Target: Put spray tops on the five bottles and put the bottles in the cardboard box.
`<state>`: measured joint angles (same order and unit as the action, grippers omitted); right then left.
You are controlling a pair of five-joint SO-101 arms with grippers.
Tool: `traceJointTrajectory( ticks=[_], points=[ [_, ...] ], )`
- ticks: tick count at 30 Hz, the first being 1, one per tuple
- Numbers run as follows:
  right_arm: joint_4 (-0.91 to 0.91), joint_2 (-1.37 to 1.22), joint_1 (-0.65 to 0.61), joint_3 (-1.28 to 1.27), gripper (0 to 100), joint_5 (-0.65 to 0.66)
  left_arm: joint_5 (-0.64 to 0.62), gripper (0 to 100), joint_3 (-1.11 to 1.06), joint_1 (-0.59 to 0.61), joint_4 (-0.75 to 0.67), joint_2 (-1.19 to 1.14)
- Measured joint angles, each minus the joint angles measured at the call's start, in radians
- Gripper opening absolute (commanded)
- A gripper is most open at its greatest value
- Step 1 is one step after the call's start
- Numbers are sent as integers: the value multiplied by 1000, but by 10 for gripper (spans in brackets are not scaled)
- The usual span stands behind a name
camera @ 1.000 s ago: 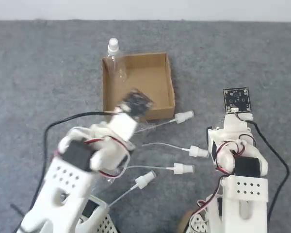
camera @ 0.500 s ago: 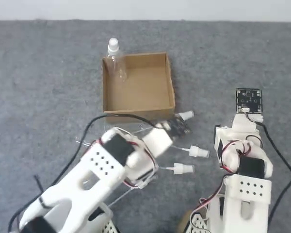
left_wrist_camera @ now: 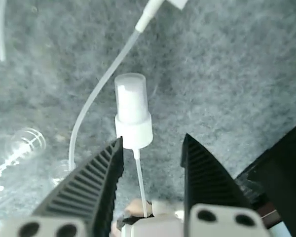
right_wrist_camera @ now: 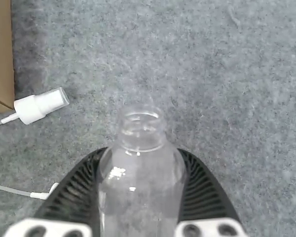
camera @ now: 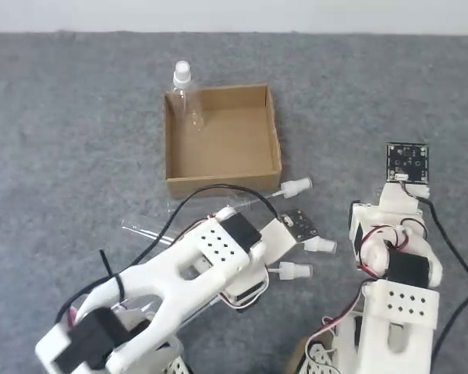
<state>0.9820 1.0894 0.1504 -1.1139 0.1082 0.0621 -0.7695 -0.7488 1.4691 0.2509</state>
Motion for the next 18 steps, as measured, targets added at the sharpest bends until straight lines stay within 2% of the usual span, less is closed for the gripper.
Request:
traceJointTrajectory(
  ticks=[11, 18],
  points=[
    [0, 0, 0, 0, 23, 0, 0, 175, 2, 9, -95, -204],
    [-2, 0, 0, 0, 23, 0, 2, 7, 6, 75, -169, -276]
  ],
)
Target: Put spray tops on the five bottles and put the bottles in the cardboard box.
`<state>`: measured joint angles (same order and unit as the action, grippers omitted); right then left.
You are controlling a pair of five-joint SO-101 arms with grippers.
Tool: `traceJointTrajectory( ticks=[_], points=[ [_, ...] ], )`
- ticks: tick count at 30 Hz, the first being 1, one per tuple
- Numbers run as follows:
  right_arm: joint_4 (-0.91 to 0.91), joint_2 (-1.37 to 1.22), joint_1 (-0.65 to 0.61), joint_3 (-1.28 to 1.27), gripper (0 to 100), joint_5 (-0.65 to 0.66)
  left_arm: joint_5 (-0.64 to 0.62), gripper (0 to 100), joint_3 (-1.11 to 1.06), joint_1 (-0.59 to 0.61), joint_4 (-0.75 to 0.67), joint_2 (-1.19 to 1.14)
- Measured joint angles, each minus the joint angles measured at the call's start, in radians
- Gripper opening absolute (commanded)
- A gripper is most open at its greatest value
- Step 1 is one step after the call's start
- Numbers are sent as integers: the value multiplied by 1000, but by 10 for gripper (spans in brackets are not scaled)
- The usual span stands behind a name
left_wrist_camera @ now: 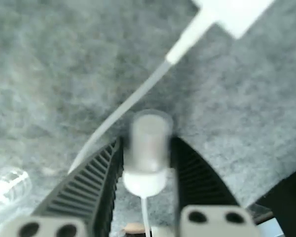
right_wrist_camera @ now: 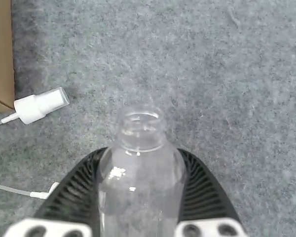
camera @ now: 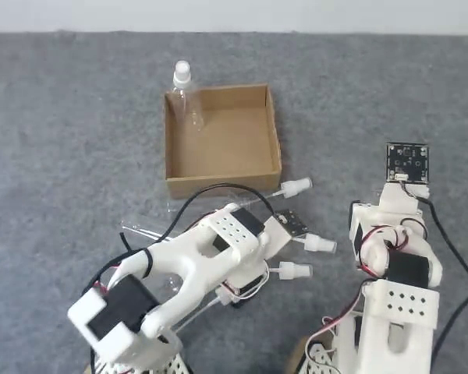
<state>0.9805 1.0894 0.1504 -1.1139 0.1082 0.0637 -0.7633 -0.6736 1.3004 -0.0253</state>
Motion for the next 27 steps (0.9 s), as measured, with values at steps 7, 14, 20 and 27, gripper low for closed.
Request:
traceJointTrajectory(
  ticks=[7, 14, 20, 27],
  points=[
    [0, 0, 0, 0, 23, 0, 0, 12, 6, 0, 0, 0],
    [0, 0, 0, 0, 23, 0, 0, 12, 20, 6, 8, 5],
    [0, 0, 0, 0, 23, 0, -5, 12, 20, 35, 37, 141],
    [0, 0, -3, 0, 24, 0, -9, 12, 20, 149, 68, 324]
  ],
)
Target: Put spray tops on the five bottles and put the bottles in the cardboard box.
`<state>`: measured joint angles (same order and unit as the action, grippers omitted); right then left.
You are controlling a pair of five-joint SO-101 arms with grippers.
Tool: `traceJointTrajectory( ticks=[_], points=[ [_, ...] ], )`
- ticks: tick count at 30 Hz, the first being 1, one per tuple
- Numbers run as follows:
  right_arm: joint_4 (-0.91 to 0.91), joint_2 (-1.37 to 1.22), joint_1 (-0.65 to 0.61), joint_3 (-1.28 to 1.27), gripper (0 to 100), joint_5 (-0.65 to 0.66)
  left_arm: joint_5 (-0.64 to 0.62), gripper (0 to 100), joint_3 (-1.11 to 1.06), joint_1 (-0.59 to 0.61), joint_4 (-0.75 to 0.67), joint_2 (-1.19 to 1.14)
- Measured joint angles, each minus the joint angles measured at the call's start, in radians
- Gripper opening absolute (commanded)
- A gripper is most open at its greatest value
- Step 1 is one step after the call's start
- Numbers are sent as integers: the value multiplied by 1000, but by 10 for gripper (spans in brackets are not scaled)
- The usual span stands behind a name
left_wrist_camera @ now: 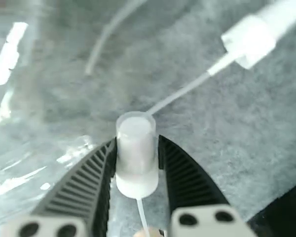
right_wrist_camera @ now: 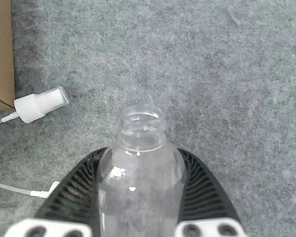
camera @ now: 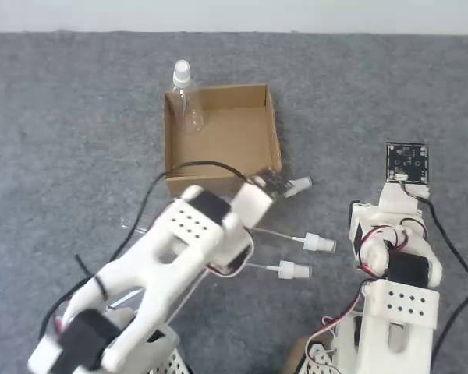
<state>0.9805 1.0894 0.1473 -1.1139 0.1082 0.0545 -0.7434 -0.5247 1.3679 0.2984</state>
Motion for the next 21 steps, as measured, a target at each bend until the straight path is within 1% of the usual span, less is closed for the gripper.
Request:
traceJointTrajectory(
  ticks=[5, 14, 16, 19, 21],
  points=[
    [0, 0, -71, 0, 24, -3, 0, 12, 0, 49, 5, 104],
    [12, 0, -144, 0, 24, -9, 0, 12, 0, 123, 6, 264],
    [12, 0, -163, 0, 24, -43, -8, 12, 0, 124, 6, 307],
    [12, 0, -199, 0, 24, -106, -54, 12, 0, 124, 6, 373],
    [12, 0, -222, 0, 24, -126, -63, 12, 0, 124, 6, 414]
  ],
)
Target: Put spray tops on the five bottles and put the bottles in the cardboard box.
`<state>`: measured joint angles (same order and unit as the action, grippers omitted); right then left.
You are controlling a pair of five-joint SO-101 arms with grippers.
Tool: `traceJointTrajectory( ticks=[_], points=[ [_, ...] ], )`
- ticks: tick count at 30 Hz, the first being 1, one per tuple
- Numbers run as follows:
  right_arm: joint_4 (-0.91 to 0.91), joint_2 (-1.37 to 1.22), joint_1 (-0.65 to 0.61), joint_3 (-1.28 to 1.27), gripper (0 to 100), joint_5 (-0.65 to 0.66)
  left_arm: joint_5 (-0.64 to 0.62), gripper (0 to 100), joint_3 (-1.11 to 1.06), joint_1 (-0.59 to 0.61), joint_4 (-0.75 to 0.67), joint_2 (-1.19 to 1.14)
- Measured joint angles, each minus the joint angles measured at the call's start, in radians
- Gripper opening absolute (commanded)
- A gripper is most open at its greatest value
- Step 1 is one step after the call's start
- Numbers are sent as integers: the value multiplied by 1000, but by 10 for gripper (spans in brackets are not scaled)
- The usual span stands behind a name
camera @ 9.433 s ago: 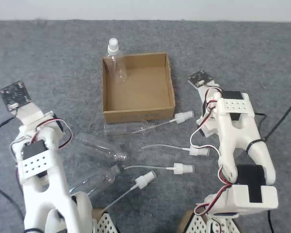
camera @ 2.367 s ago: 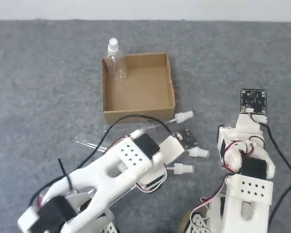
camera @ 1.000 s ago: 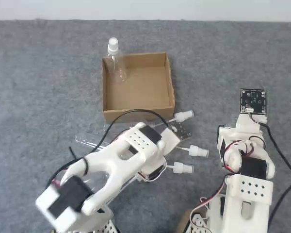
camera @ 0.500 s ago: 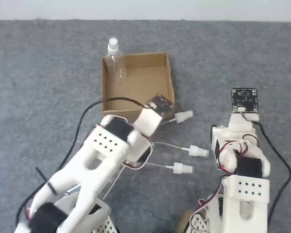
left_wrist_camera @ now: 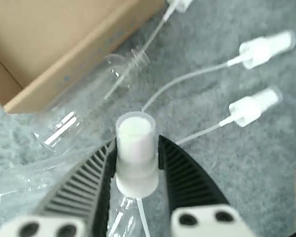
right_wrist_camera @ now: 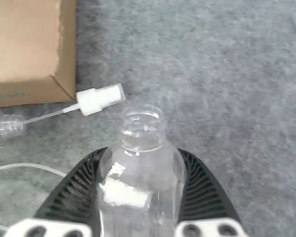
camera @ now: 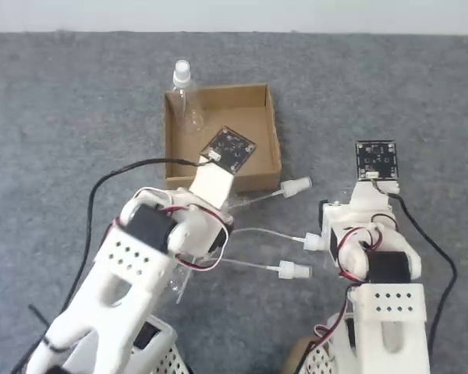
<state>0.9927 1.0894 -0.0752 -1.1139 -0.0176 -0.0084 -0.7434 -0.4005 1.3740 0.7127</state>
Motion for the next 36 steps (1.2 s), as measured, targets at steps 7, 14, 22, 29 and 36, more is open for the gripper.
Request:
traceJointTrajectory(
  ticks=[7, 14, 22, 29, 36],
  points=[
    [0, 0, -51, 0, 20, -15, -8, 12, 0, 0, 0, 118],
    [0, 0, -68, 0, 20, -15, -8, 12, -87, 94, -97, 235],
    [0, 0, -78, 0, 20, -15, -58, 12, -118, 175, -110, 388],
    [0, 0, -158, 0, 20, -15, -101, 12, -170, 265, -169, 493],
    [0, 0, -184, 18, 20, -15, -138, 12, -226, 318, -206, 583]
  ],
)
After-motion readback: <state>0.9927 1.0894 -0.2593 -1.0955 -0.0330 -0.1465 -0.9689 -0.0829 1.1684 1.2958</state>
